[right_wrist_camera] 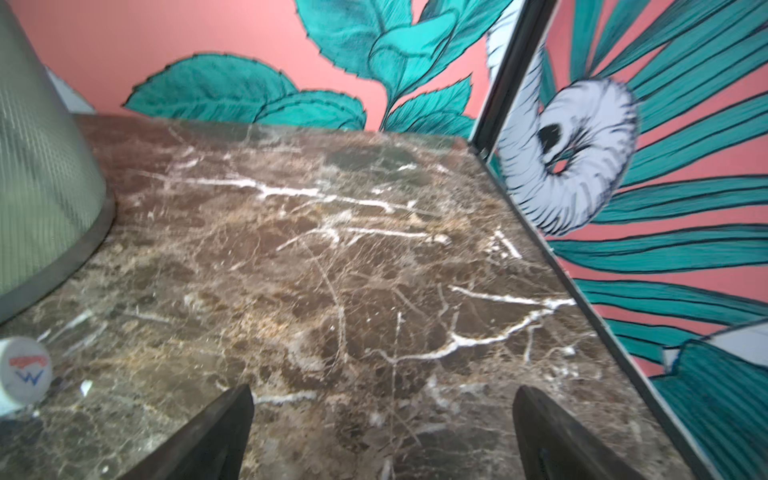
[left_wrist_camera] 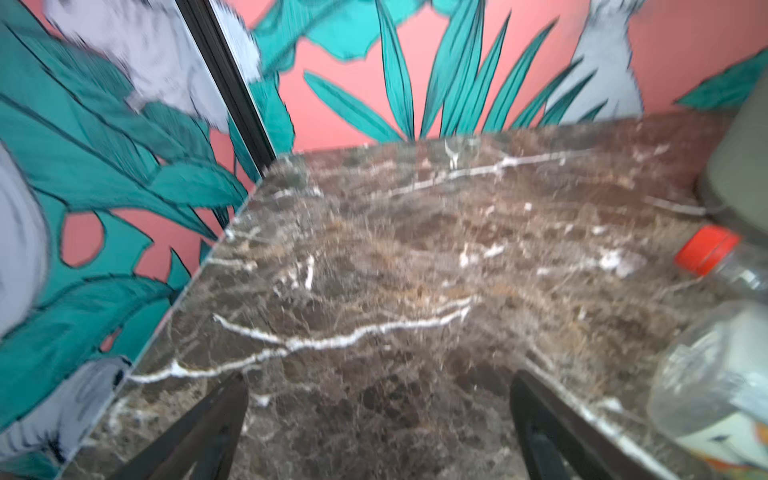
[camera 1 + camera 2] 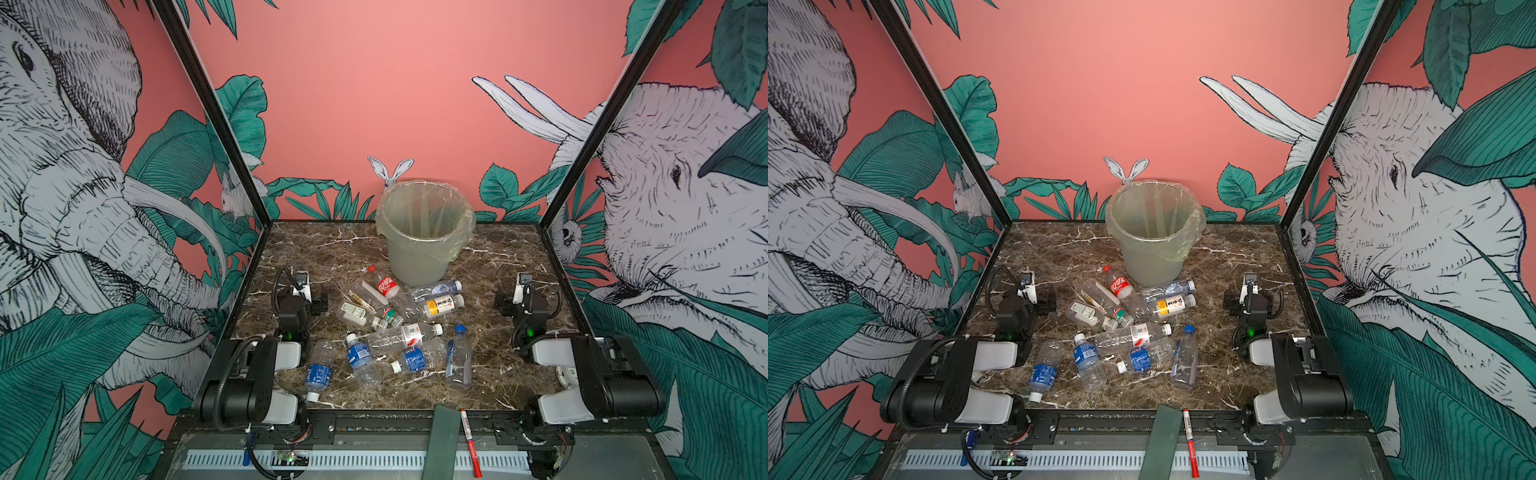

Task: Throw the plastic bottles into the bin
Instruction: 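Lower the right gripper onto the blue-capped bottle while the left gripper moves over the pile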

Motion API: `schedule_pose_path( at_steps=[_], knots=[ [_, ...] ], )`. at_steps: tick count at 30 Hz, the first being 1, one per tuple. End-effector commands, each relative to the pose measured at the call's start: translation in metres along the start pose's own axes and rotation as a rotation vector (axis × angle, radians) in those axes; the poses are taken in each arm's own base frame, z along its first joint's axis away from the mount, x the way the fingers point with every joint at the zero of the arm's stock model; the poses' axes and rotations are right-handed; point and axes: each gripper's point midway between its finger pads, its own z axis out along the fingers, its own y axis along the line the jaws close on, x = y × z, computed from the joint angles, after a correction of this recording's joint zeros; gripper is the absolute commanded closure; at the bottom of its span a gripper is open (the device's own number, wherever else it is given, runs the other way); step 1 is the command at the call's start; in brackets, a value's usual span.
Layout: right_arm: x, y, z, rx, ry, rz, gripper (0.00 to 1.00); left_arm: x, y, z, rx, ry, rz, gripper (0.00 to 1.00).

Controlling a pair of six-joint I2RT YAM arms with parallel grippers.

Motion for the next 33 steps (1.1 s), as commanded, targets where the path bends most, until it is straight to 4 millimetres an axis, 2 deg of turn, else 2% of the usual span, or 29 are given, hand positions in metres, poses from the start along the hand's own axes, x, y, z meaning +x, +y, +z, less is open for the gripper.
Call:
schedule_pose_path(
  at_steps=[1,3,7,10,13,18,22,24,28,33],
  knots=[
    [-0.026,-0.021,-0.012,0.12,-0.069,0.048,0.01,-0.026,0.017,-0.016,-0.107,-0.067,-0.021,0.0],
    [-0.037,-0.03,-0.018,0.185,-0.048,0.067,0.01,-0.037,0.027,-0.025,-0.15,-0.049,-0.06,0.0],
    [-0.05,-0.057,-0.03,0.352,0.156,0.192,0.01,-0.065,0.044,-0.051,-0.199,-0.089,-0.195,0.0],
    [-0.061,-0.057,-0.041,0.373,0.244,0.271,0.01,-0.073,0.043,-0.063,-0.17,-0.071,-0.295,0.0],
    [-0.066,-0.039,-0.054,0.294,0.254,0.276,0.01,-0.076,0.031,-0.066,-0.095,-0.009,-0.347,0.0],
    [-0.069,0.0,-0.087,0.158,0.319,0.199,0.01,-0.076,0.002,-0.074,0.025,0.057,-0.354,0.0],
    [-0.07,0.041,-0.117,0.031,0.354,0.072,0.01,-0.068,-0.038,-0.086,0.19,0.11,-0.312,0.02],
    [-0.065,0.057,-0.129,-0.028,0.378,0.035,0.01,-0.066,-0.06,-0.092,0.303,0.129,-0.272,0.06],
    [-0.055,0.081,-0.151,-0.125,0.419,-0.007,0.02,-0.056,-0.099,-0.106,0.482,0.165,-0.249,0.07],
    [-0.038,0.107,-0.171,-0.205,0.488,-0.029,0.03,-0.036,-0.124,-0.114,0.575,0.181,-0.21,0.07]
  ],
)
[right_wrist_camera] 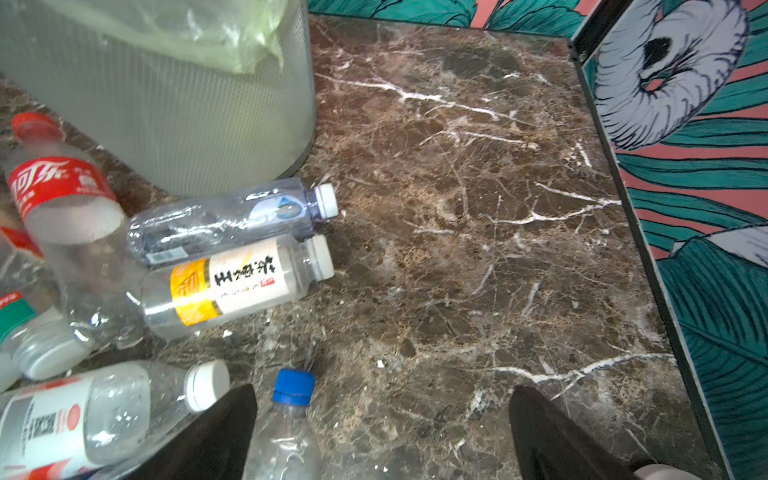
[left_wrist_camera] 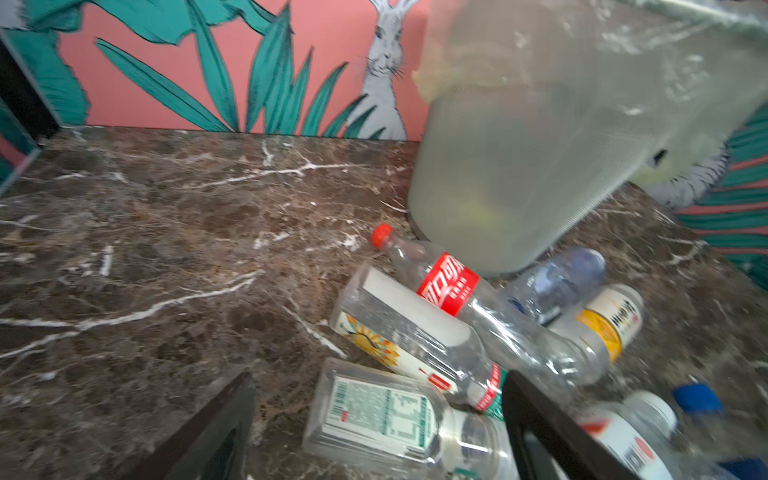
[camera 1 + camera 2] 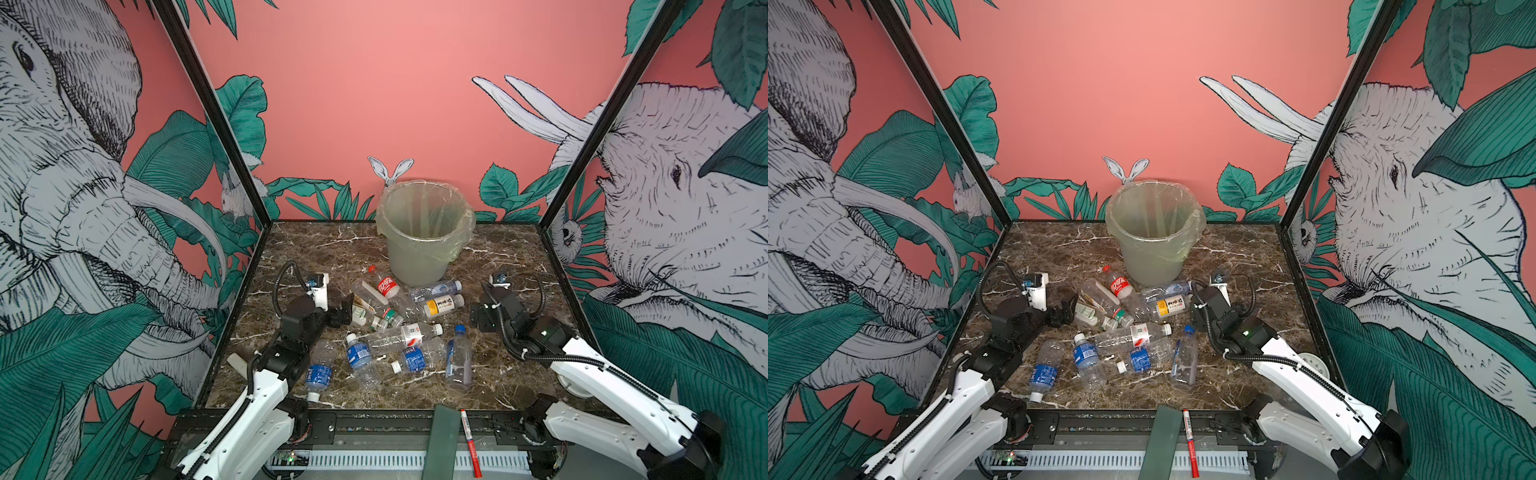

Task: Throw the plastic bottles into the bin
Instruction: 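Lower the right gripper onto the blue-capped bottle while the left gripper moves over the pile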

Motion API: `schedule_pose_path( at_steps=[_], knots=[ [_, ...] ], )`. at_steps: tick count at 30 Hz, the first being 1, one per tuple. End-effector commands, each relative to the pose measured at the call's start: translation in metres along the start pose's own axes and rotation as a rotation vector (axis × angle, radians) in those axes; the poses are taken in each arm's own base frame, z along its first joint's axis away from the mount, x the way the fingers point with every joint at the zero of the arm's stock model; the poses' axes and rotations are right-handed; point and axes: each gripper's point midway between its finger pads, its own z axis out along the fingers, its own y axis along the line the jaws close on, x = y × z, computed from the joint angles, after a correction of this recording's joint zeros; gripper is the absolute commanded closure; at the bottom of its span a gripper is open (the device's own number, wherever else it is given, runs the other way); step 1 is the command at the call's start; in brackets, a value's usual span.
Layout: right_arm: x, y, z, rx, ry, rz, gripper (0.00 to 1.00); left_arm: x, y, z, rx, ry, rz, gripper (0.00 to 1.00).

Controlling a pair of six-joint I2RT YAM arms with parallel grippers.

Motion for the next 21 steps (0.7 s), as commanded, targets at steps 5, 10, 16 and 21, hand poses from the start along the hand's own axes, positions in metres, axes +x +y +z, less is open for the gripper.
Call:
schedule_pose_path(
  at_steps=[5,10,16,21],
  knots=[
    [0.039,0.025,-0.009,-0.029,0.132,0.001,0.03,0.028,-0.026,0.014,0.134,0.068,0.012,0.08],
    [0.068,0.042,-0.002,-0.086,0.2,0.078,0.03,0.032,-0.034,0.023,0.181,0.091,-0.012,0.07],
    [0.093,0.057,0.004,-0.096,0.245,0.103,0.03,0.038,-0.038,0.029,0.205,0.115,-0.032,0.08],
    [0.106,0.07,0.005,-0.086,0.279,0.072,0.03,0.039,-0.038,0.03,0.204,0.119,-0.033,0.08]
  ],
)
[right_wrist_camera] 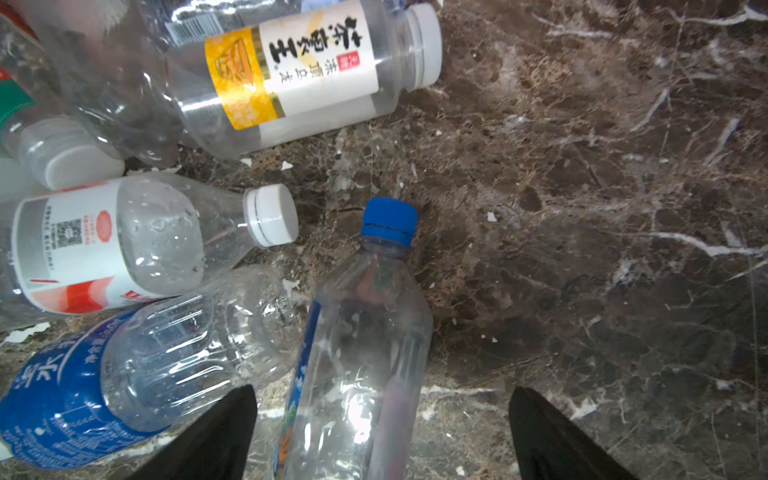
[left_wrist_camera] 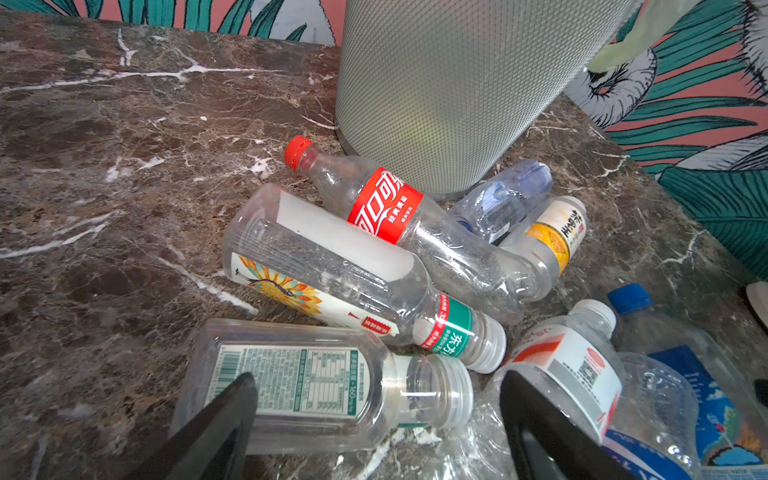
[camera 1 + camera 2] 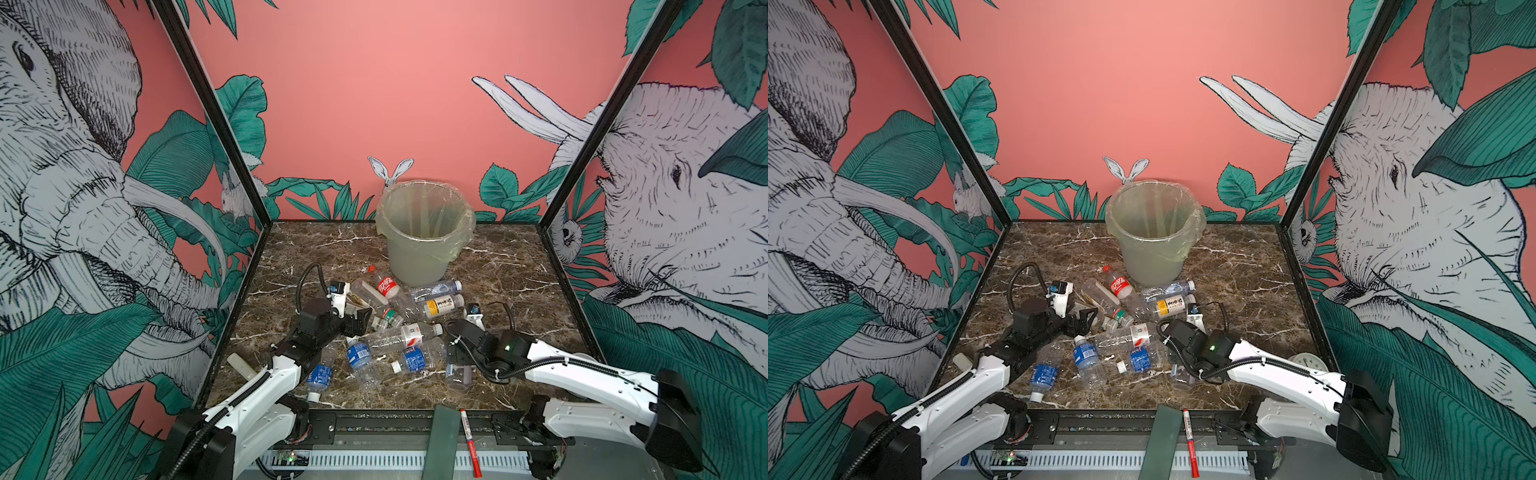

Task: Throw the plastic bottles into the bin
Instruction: 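Lower the right gripper onto the blue-capped bottle while the left gripper moves over the pile, then close the right gripper around the blue-capped bottle and lift it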

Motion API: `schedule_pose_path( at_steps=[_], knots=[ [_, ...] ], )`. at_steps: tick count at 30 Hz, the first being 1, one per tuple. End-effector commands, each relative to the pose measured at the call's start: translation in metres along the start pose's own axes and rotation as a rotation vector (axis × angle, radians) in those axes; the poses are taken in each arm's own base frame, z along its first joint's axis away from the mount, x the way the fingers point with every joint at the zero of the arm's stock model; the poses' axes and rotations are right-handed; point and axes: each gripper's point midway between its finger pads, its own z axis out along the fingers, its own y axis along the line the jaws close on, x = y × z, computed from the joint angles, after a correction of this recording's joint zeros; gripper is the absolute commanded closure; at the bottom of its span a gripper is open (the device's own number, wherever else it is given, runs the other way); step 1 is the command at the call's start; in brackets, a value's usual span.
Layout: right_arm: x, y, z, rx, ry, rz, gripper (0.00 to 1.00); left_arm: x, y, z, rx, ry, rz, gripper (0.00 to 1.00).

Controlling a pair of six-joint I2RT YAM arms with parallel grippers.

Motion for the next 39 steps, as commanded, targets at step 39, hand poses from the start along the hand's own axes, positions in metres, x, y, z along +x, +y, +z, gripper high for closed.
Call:
schedule_pose_path(
  at_steps=[39],
  knots=[
    [0.049,0.002,0.036,0.042,0.089,0.06,0.16,-0.007,-0.005,0.007,0.026,-0.012,-0.023,0.08]
  ],
)
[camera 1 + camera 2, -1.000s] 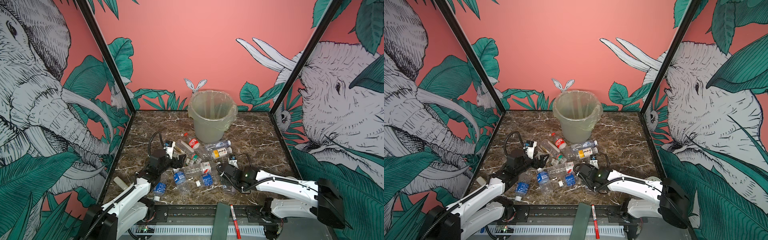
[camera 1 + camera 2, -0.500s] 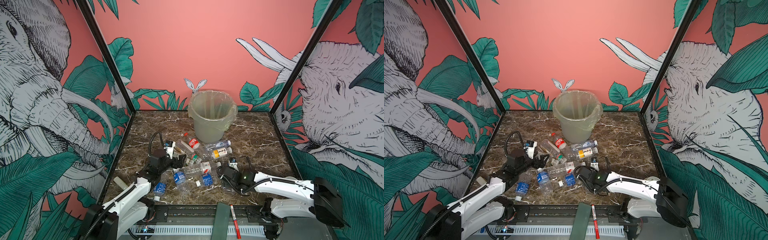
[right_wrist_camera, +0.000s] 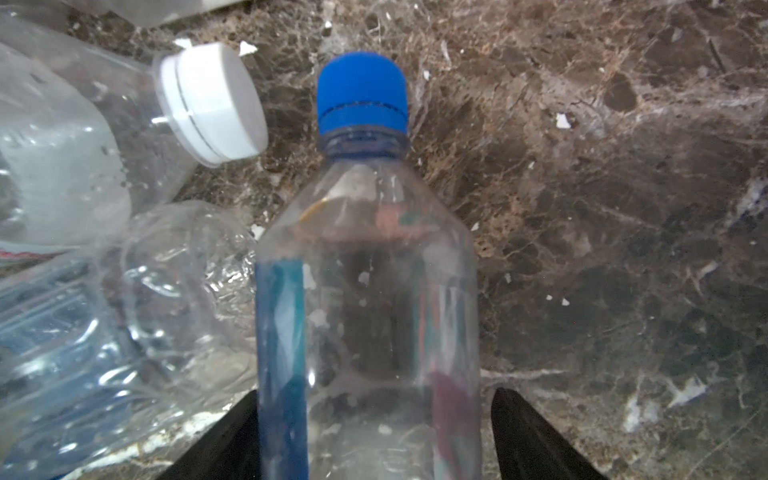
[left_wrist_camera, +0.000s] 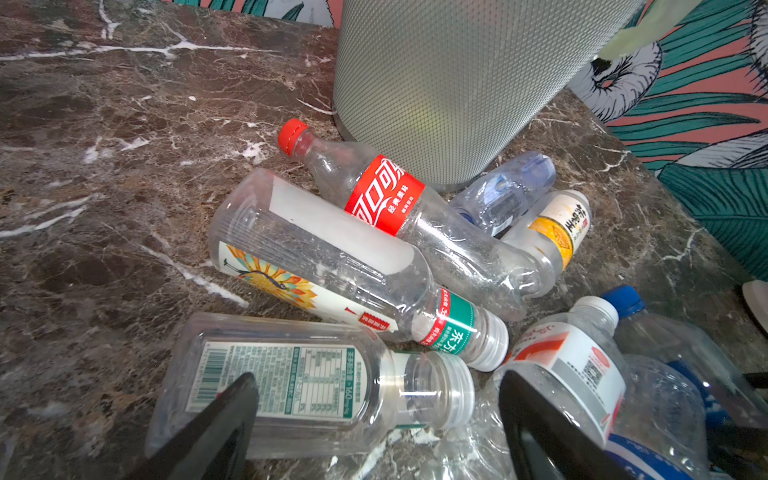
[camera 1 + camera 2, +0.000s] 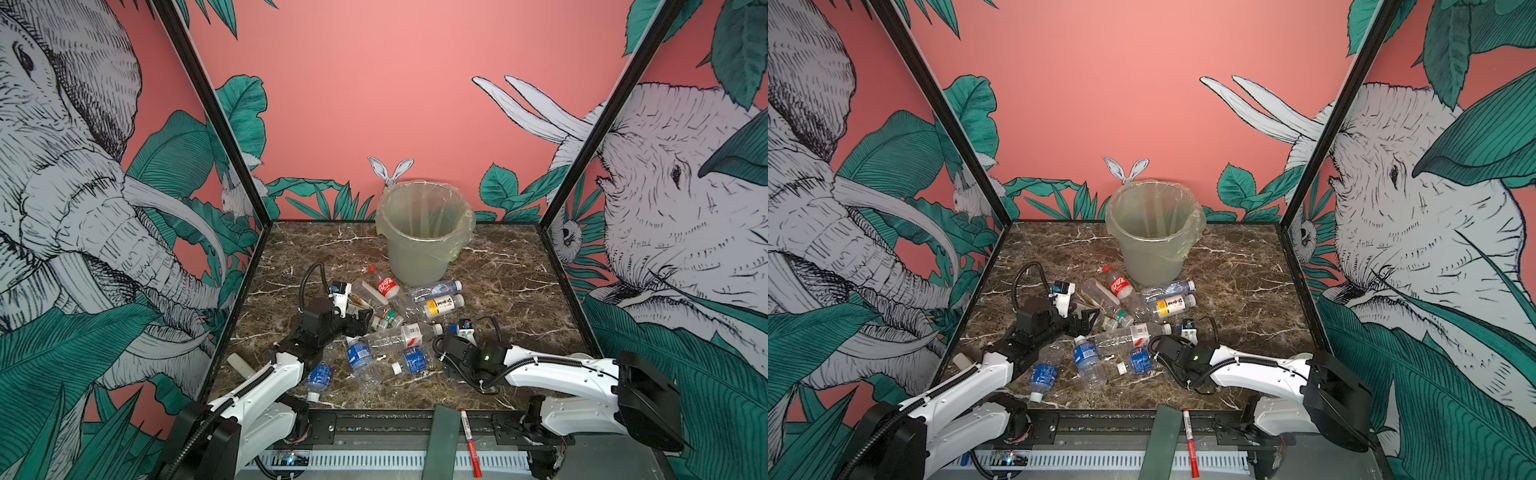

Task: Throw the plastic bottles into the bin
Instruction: 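Close the right gripper around the blue-capped bottle and lift it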

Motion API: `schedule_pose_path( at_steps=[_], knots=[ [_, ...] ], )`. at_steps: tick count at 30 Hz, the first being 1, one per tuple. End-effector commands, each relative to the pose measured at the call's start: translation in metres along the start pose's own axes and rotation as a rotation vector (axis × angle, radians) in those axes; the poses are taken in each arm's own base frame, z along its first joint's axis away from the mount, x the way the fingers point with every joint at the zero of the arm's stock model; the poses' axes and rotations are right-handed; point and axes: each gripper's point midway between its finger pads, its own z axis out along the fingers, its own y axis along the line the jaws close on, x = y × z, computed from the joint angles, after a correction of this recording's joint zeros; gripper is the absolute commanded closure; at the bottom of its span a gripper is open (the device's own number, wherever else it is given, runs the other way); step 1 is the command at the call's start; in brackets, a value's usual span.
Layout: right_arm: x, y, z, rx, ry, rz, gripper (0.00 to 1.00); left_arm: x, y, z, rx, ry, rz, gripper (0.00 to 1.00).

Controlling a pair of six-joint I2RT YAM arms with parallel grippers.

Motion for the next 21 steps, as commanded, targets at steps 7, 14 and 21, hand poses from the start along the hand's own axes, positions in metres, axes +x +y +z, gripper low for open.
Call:
schedule_pose_path(
  at_steps=[7,14,21],
  knots=[
    [0.003,-0.011,0.0,0.03,-0.012,0.031,0.28,-0.015,-0.006,0.0,0.023,-0.038,0.0,0.08],
    [-0.004,-0.018,-0.008,0.037,-0.049,0.023,0.37,-0.014,-0.007,0.003,0.025,-0.033,-0.002,0.09],
    [-0.018,-0.023,-0.024,0.008,-0.131,0.009,0.42,-0.013,-0.006,0.006,0.027,-0.031,-0.001,0.09]
  ],
)
